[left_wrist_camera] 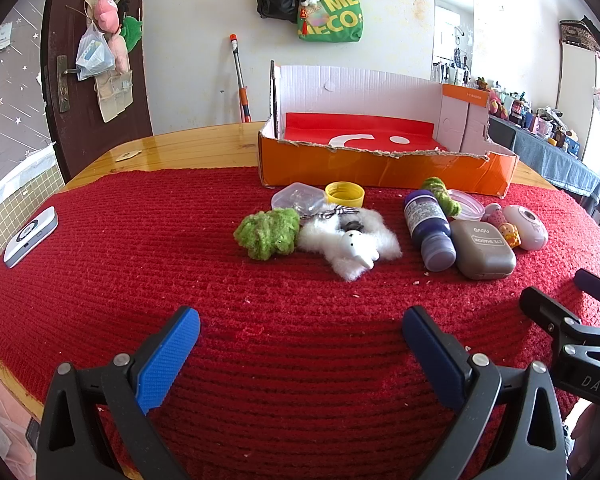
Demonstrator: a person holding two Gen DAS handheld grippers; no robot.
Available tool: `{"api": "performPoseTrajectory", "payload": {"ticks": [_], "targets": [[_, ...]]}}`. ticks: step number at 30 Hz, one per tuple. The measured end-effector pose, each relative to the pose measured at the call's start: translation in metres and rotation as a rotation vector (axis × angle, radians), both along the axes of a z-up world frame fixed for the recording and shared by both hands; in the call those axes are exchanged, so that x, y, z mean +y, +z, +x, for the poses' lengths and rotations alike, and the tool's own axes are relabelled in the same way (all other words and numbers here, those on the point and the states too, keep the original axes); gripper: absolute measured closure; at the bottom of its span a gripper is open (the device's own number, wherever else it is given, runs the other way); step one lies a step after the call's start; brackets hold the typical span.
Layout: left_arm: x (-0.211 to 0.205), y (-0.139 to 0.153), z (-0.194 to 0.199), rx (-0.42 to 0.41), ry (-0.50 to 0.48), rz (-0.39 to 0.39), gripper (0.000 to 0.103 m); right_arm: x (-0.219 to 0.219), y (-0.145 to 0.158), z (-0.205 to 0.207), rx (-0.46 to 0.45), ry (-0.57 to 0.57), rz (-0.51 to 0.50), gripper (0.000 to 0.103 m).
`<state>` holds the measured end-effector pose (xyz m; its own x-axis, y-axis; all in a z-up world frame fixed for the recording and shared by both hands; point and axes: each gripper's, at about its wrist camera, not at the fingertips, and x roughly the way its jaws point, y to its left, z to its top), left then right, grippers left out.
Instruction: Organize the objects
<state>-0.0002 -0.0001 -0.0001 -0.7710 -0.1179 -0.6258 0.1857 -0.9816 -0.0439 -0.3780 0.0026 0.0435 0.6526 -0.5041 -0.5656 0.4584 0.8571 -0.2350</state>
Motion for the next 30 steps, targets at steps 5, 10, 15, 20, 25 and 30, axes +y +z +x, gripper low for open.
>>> {"api": "performPoseTrajectory", "payload": {"ticks": [5,10,15,20,25,30], "targets": [[0.0,0.0,0.0,-0.001,0.01,-0.001,0.0,0.0,0.0,0.0,0.001,0.007,-0.001,0.0],[0.0,0.001,0.0,-0.003,0.022,-0.002,0.0,0.0,0.0,0.0,0.001,0.013,-0.001,0.0],[0.0,0.005,0.002,0.007,0.019,0.005,0.0,-0.001,0.002,-0.001,-0.005,0.028,0.01,0.0],[-0.006,0.01,-0.003,0.007,0.05,0.016,0.0,-0.008,0.007,-0.002,-0.02,0.084,0.028,0.0],[-0.019,0.02,-0.009,0.003,0.058,0.032,0.0,-0.013,0.025,0.003,-0.035,0.105,0.011,0.0],[-0.03,0.023,-0.019,-0.03,0.054,0.035,0.0,-0.023,0.038,0.016,-0.027,0.131,0.017,0.0]]}}
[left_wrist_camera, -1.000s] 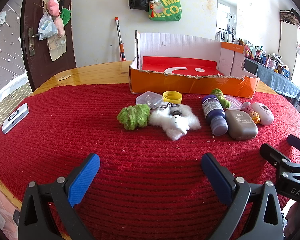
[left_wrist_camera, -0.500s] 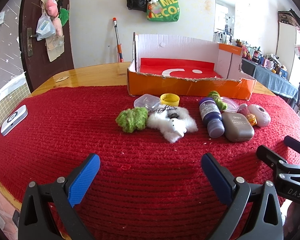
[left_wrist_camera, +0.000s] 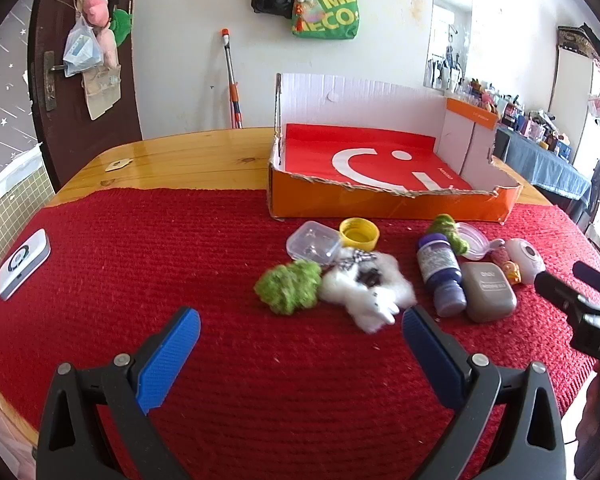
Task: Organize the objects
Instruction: 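Move right tool to the pink speaker while left tool moves to the green fuzzy ball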
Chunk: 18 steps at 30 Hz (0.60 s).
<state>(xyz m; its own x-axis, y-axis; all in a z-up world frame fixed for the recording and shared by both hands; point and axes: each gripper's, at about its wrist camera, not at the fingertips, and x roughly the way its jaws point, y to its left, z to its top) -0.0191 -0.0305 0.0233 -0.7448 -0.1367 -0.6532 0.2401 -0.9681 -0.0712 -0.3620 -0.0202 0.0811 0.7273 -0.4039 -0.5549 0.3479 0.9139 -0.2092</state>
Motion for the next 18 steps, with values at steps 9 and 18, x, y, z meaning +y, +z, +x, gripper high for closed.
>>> {"api": "performPoseTrajectory", "payload": {"ticks": [9,18], "targets": [[-0.021,-0.001,-0.014,-0.068,0.008,-0.022,0.003,-0.018,0.008,0.026,0.058,0.02,0.013,0.0],[-0.038,-0.006,-0.025,-0.125,0.036,-0.017,0.012,-0.025,0.003,0.036,0.109,0.011,0.036,0.0]]}}
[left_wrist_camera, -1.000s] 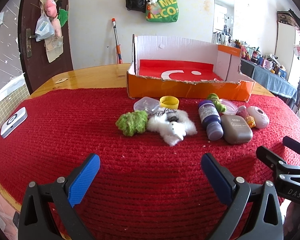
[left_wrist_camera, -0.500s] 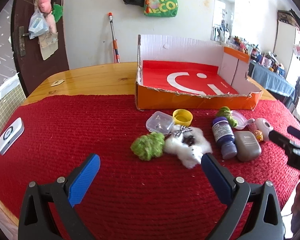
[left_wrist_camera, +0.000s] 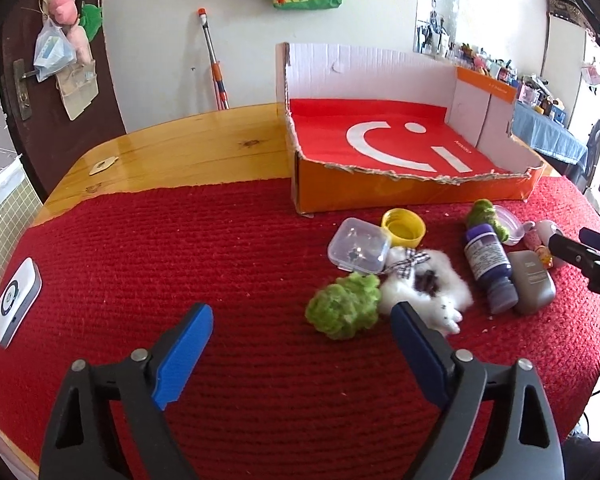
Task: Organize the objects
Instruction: 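Move right tool to the pink speaker while left tool moves to the green fuzzy ball, then close right tool on the pink speaker while left tool closes on the green fuzzy ball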
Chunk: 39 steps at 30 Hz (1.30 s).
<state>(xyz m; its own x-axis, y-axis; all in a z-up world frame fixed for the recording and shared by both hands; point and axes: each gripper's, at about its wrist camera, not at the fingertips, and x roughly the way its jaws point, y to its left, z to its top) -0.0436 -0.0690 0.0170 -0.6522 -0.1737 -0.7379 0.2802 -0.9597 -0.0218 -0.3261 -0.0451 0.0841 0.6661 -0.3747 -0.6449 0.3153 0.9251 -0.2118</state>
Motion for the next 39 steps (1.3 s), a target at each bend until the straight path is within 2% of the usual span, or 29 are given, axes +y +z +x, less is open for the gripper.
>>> {"api": "performPoseTrajectory", "payload": {"ticks": [3,7,12,14,15,17,19,23,28,39], "targets": [[-0.004,-0.001,-0.002,-0.011,0.008,0.011,0.015,-0.004,0.0,0.001,0.012,0.0,0.013,0.0],[-0.005,-0.003,-0.005,-0.02,0.016,0.03,0.024,-0.007,0.0,0.002,0.023,0.009,0.023,0.005],[-0.003,-0.002,-0.004,-0.011,0.021,0.044,0.037,-0.005,-0.007,0.006,0.057,0.049,0.061,0.035],[0.0,-0.001,-0.003,-0.007,0.018,0.048,0.048,-0.001,-0.009,0.006,0.058,0.061,0.037,0.04],[0.001,0.0,-0.003,-0.006,0.012,0.048,0.051,0.0,-0.009,0.006,0.06,0.07,0.04,0.046],[0.003,0.0,-0.003,-0.001,0.007,0.052,0.065,0.002,-0.009,0.006,0.059,0.079,0.038,0.056],[0.004,0.001,-0.003,0.0,0.004,0.064,0.07,0.003,-0.008,0.006,0.056,0.092,0.04,0.056],[0.006,0.005,-0.003,0.012,0.037,0.068,0.071,0.003,-0.006,0.003,0.048,0.115,0.043,0.056],[0.009,0.015,-0.003,0.038,0.103,0.038,0.071,0.006,0.005,-0.001,0.021,0.139,0.031,0.056],[0.012,0.031,-0.006,0.079,0.157,0.016,0.071,0.009,0.016,-0.002,0.001,0.173,0.011,0.056]]}}
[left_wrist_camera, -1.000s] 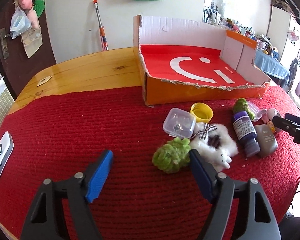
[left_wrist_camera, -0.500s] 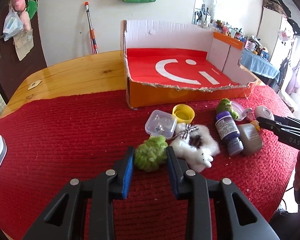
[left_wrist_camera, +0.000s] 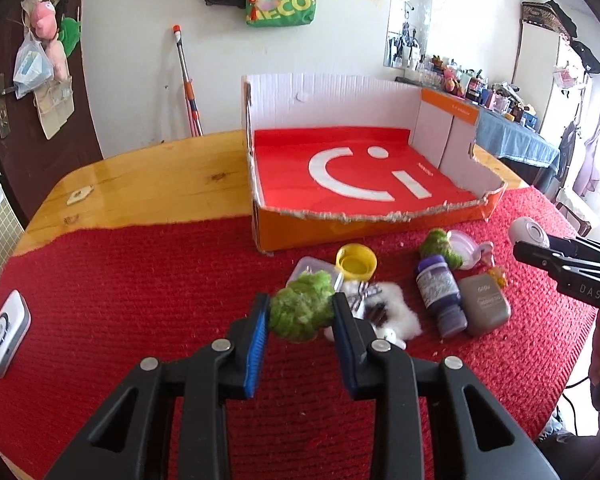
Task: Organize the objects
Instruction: 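Close right tool on the pink speaker while left tool closes on the green fuzzy ball, then carry the speaker into the box with right tool while left tool carries the green ball in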
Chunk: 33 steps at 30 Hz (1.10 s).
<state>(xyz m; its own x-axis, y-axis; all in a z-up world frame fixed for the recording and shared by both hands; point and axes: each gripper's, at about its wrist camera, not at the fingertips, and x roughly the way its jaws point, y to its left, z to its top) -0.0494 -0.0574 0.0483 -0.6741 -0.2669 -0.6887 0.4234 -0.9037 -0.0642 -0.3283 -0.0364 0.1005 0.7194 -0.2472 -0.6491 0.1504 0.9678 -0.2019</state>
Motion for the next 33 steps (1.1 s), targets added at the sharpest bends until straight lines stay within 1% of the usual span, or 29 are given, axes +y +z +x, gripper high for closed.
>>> {"api": "performPoseTrajectory", "payload": {"ticks": [5,8,11,15,17,18,20,23,27,30,33], "targets": [[-0.003,0.018,-0.007,0.03,0.006,-0.019,0.071,0.002,0.014,0.004,-0.03,0.023,-0.023,0.056],[-0.005,0.029,-0.015,0.038,0.001,-0.036,0.071,0.003,0.028,0.01,-0.049,0.045,-0.039,0.056],[-0.008,0.039,-0.029,0.034,-0.01,-0.048,0.071,0.002,0.043,0.019,-0.062,0.066,-0.06,0.056],[-0.016,0.044,-0.05,0.01,-0.029,-0.039,0.071,-0.007,0.064,0.039,-0.051,0.095,-0.044,0.056],[-0.02,0.045,-0.061,-0.005,-0.035,-0.038,0.071,-0.01,0.07,0.051,-0.029,0.107,-0.039,0.056],[-0.023,0.044,-0.068,-0.02,-0.047,-0.034,0.071,-0.012,0.071,0.058,-0.015,0.113,-0.04,0.056],[-0.028,0.04,-0.08,-0.055,-0.04,-0.023,0.071,-0.018,0.07,0.072,0.027,0.124,-0.034,0.056],[-0.034,0.032,-0.094,-0.104,-0.055,-0.018,0.071,-0.025,0.062,0.091,0.097,0.14,-0.02,0.056],[-0.041,0.02,-0.11,-0.179,-0.077,-0.023,0.071,-0.026,0.052,0.107,0.162,0.169,-0.018,0.056],[-0.049,0.012,-0.119,-0.231,-0.09,0.003,0.071,-0.027,0.046,0.118,0.215,0.191,0.002,0.056],[-0.055,0.006,-0.125,-0.276,-0.101,0.018,0.071,-0.026,0.04,0.129,0.28,0.205,0.001,0.056]]}}
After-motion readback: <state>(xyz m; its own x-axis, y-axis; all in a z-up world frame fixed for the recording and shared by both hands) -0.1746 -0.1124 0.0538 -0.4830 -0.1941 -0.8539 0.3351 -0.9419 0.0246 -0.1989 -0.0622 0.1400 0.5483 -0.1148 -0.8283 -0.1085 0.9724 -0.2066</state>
